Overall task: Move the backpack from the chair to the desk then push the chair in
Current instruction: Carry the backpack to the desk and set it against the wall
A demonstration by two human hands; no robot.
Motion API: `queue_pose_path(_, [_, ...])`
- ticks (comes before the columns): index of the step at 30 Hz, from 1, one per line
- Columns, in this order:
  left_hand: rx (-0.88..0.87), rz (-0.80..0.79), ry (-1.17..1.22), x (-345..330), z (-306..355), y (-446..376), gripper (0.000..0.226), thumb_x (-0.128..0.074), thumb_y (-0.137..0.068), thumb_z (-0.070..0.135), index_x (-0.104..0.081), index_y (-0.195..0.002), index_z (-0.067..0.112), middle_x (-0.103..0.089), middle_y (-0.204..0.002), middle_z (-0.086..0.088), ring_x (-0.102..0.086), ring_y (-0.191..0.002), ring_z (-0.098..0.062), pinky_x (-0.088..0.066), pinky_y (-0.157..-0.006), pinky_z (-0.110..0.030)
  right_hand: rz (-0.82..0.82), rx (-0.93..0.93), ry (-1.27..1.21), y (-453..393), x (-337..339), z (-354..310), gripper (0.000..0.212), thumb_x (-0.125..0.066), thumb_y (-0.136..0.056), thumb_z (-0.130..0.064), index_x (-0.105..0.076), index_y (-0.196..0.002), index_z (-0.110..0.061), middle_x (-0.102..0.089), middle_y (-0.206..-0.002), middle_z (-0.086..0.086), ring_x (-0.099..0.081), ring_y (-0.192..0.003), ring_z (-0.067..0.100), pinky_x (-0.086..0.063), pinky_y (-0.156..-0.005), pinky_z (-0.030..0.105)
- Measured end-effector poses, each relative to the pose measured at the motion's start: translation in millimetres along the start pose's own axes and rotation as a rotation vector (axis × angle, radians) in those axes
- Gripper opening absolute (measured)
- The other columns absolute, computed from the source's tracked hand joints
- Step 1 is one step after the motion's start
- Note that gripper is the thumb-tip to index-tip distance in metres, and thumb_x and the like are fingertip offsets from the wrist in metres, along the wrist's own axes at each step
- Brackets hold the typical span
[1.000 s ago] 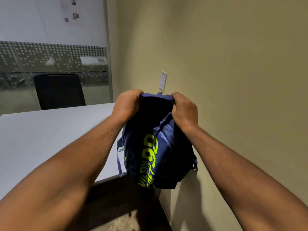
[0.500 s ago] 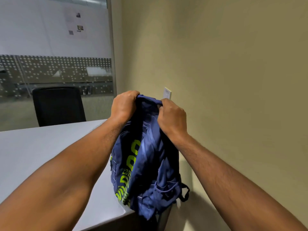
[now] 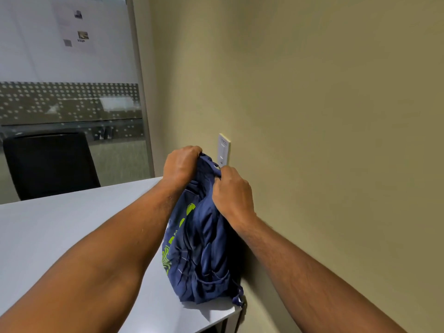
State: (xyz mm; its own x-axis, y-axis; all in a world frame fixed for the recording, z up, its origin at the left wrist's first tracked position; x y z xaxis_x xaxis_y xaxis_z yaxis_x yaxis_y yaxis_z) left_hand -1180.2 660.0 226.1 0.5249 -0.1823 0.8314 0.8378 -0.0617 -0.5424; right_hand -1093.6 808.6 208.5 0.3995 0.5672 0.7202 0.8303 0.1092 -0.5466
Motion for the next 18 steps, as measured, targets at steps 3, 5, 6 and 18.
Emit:
queue_pose_path(3, [-0.023, -0.018, -0.025, -24, 5, 0, 0.017, -0.065, -0.079, -0.008, -0.065, -0.089, 0.006, -0.060, -0.085, -0.014, -0.055, -0.081, -0.035, -0.043, -0.059, -0.044, -0.043, -0.036, 0.030, 2, -16, 17, 0.021, -0.049, -0.104, -0.018, -0.054, -0.121, -0.008, -0.063, -0.110, 0.011, -0.063, -0.087, 0.036, -0.044, -0.068, 0.040])
queue_pose_path(5, [-0.012, -0.016, -0.002, -38, 5, 5, 0.017, -0.061, -0.082, -0.011, -0.064, -0.091, 0.002, -0.055, -0.088, -0.014, -0.050, -0.082, -0.031, -0.037, -0.060, -0.041, -0.055, -0.016, 0.105, 6, -25, 26, 0.023, -0.049, -0.104, -0.017, -0.051, -0.126, -0.010, -0.062, -0.110, 0.010, -0.063, -0.083, 0.034, -0.038, -0.063, 0.036])
queue_pose_path(6, [0.001, -0.020, 0.024, -44, 5, 7, 0.018, -0.060, -0.083, -0.012, -0.063, -0.094, 0.002, -0.054, -0.091, -0.014, -0.048, -0.082, -0.030, -0.036, -0.062, -0.040, -0.049, 0.005, 0.141, 8, -28, 29, 0.026, -0.050, -0.104, -0.016, -0.049, -0.130, -0.011, -0.061, -0.111, 0.010, -0.063, -0.081, 0.032, -0.037, -0.061, 0.034])
queue_pose_path(18, [-0.056, -0.467, 0.087, -71, 1, 47, 0.101, -0.061, -0.089, 0.004, 0.011, -0.159, 0.014, -0.028, -0.162, -0.016, -0.045, -0.136, -0.037, -0.047, -0.093, -0.046, -0.323, 0.077, 0.380, 15, -62, 47, 0.075, -0.030, -0.106, -0.053, 0.003, -0.162, -0.017, 0.002, -0.172, 0.005, 0.001, -0.157, 0.023, -0.010, -0.126, 0.045])
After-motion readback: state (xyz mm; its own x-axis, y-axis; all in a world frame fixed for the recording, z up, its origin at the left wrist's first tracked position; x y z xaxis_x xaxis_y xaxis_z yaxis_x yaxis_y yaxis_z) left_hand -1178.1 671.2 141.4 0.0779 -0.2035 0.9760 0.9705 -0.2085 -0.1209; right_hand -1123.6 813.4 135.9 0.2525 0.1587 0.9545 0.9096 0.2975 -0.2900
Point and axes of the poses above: each hand's wrist, its own y-axis away from the middle knuckle, its own x-axis out of the back of the hand, z = x × y, the point moved 8 cm from there along -y, towards the middle knuckle
